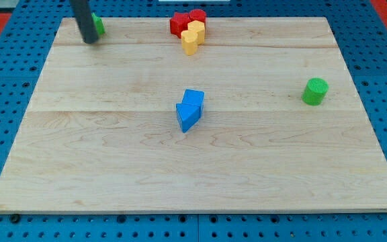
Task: Move the green circle to the center of the board
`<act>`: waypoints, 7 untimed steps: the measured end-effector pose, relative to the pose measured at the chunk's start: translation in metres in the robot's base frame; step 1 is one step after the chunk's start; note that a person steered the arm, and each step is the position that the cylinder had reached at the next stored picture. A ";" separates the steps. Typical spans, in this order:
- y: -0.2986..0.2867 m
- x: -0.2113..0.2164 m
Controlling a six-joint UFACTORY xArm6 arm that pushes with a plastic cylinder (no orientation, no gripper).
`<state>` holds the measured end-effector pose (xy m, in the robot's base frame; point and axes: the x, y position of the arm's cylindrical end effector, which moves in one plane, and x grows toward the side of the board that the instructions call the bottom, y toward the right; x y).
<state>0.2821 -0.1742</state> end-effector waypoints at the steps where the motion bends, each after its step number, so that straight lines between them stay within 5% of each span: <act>1: 0.096 0.042; 4: 0.376 0.085; 6: 0.440 0.127; 7: 0.349 0.114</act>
<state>0.3964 0.1747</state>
